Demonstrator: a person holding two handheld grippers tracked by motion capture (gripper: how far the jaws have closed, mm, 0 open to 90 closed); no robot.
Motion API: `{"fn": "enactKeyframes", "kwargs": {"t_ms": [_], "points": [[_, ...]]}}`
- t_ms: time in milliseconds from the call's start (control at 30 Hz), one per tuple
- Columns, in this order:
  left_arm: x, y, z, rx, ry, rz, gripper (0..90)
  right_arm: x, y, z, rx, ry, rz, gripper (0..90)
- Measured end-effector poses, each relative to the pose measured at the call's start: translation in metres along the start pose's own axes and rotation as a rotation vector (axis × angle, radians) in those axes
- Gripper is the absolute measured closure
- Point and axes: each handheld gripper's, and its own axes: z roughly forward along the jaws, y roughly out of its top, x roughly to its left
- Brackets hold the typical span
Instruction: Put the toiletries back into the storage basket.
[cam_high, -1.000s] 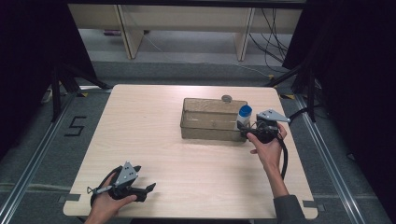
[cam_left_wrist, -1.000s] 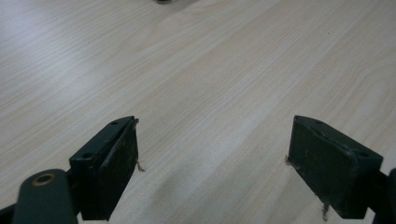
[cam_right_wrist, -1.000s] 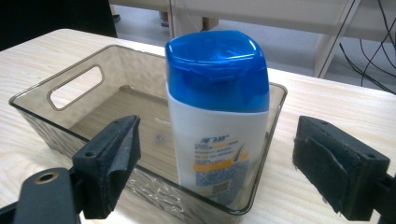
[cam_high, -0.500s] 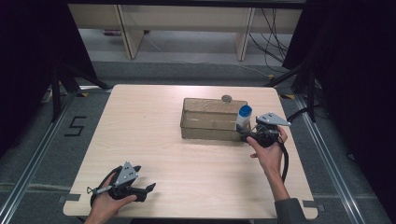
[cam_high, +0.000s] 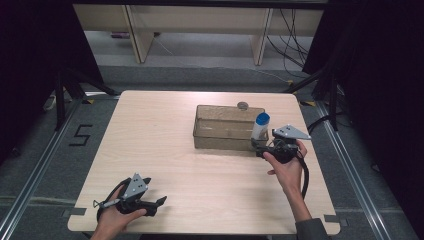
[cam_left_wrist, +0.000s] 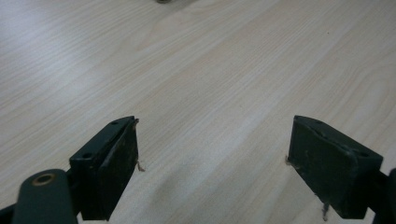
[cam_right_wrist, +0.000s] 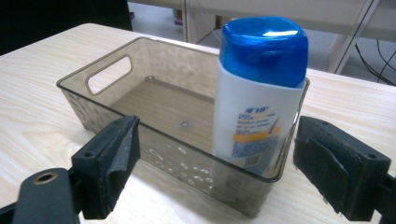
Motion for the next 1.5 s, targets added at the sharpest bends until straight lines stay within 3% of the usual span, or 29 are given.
{"fn": "enactKeyframes", "kwargs": {"t_ms": [33, 67, 100, 200, 300, 333, 367, 400, 433, 467, 500, 567, 633, 700, 733, 767, 800, 833, 900, 933, 967, 1033, 1233, 1267, 1300, 1367, 1400, 1500], "points": [[0.002, 0.000, -0.001, 0.014, 0.009, 0.015, 15.8, -0.001, 0.000, 0.000, -0.014, -0.011, -0.034, 16.0], [0.002, 0.000, -0.001, 0.014, 0.009, 0.016, 15.8, 0.002, -0.001, -0.002, 0.008, 0.000, 0.003, 16.0], [0.001, 0.000, -0.001, 0.010, 0.007, 0.013, 15.8, 0.000, -0.001, -0.001, -0.016, -0.005, -0.031, 16.0], [0.002, 0.000, -0.001, 0.014, 0.010, 0.018, 15.8, 0.004, -0.003, -0.004, -0.005, 0.007, -0.011, 16.0], [0.001, 0.000, -0.001, 0.008, 0.005, 0.011, 15.8, 0.005, -0.004, -0.006, -0.008, 0.008, -0.039, 16.0], [0.002, 0.000, -0.001, 0.013, 0.010, 0.015, 15.8, 0.008, -0.004, -0.006, -0.001, 0.014, -0.009, 16.0], [0.002, 0.000, -0.001, 0.012, 0.010, 0.014, 15.8, 0.006, -0.004, -0.006, -0.010, 0.012, -0.058, 16.0], [0.001, 0.000, -0.001, 0.009, 0.008, 0.013, 15.8, 0.005, -0.004, -0.007, -0.012, 0.009, -0.078, 16.0], [0.001, 0.000, -0.001, 0.011, 0.008, 0.015, 15.8, 0.008, -0.005, -0.008, -0.006, 0.022, -0.043, 16.0], [0.001, 0.000, -0.001, 0.011, 0.008, 0.014, 15.8, 0.008, -0.004, -0.009, -0.009, 0.013, -0.054, 16.0], [0.002, 0.000, -0.001, 0.015, 0.010, 0.017, 15.8, 0.009, -0.005, -0.009, -0.005, 0.033, -0.048, 16.0], [0.002, 0.000, -0.001, 0.014, 0.009, 0.018, 15.8, 0.013, -0.006, -0.010, -0.003, 0.033, -0.015, 16.0], [0.001, 0.000, -0.001, 0.011, 0.008, 0.015, 15.8, 0.010, -0.006, -0.011, -0.016, 0.018, -0.064, 16.0], [0.002, 0.000, -0.001, 0.010, 0.006, 0.016, 15.8, 0.013, -0.008, -0.013, 0.010, 0.029, -0.032, 16.0], [0.002, 0.000, -0.001, 0.008, 0.008, 0.016, 15.8, 0.012, -0.008, -0.014, -0.001, 0.033, -0.038, 15.9], [0.001, 0.000, -0.001, 0.011, 0.009, 0.015, 15.8, 0.014, -0.009, -0.014, -0.001, 0.029, -0.010, 15.8], [0.001, 0.000, -0.001, 0.011, 0.009, 0.014, 15.8, 0.012, -0.010, -0.014, -0.003, 0.032, -0.046, 15.8], [0.001, 0.000, -0.001, 0.011, 0.009, 0.015, 15.8, 0.013, -0.011, -0.015, 0.004, 0.035, -0.026, 15.8], [0.000, 0.000, -0.001, 0.006, 0.001, 0.009, 15.8, 0.012, -0.012, -0.016, -0.003, 0.044, -0.040, 15.8], [0.000, 0.000, 0.000, -0.001, 0.001, 0.000, 15.8, 0.014, -0.013, -0.016, -0.016, 0.038, -0.018, 15.8], [0.002, 0.000, -0.001, 0.015, 0.011, 0.017, 15.8, 0.011, -0.013, -0.017, -0.013, 0.041, -0.070, 15.8], [0.001, 0.000, -0.001, 0.013, 0.010, 0.017, 15.8, 0.013, -0.014, -0.019, 0.003, 0.057, -0.049, 15.8], [0.000, 0.000, 0.000, 0.000, 0.001, 0.002, 15.8, 0.017, -0.018, -0.021, -0.004, 0.068, -0.053, 16.0], [0.000, 0.000, 0.000, -0.001, 0.002, 0.000, 15.8, 0.019, -0.019, -0.022, 0.012, 0.071, -0.034, 16.0], [0.001, 0.000, -0.001, 0.008, 0.006, 0.012, 15.8, 0.019, -0.020, -0.022, -0.002, 0.077, -0.057, 16.0], [0.001, 0.000, -0.001, 0.008, 0.001, 0.011, 15.8, 0.021, -0.021, -0.023, 0.010, 0.079, -0.040, 15.9], [0.000, 0.000, 0.000, 0.002, 0.001, 0.004, 15.8, 0.019, -0.022, -0.024, 0.012, 0.075, -0.061, 15.9], [0.000, 0.000, 0.000, 0.002, 0.002, 0.004, 15.8, 0.020, -0.025, -0.024, 0.004, 0.079, -0.063, 15.9]]}}
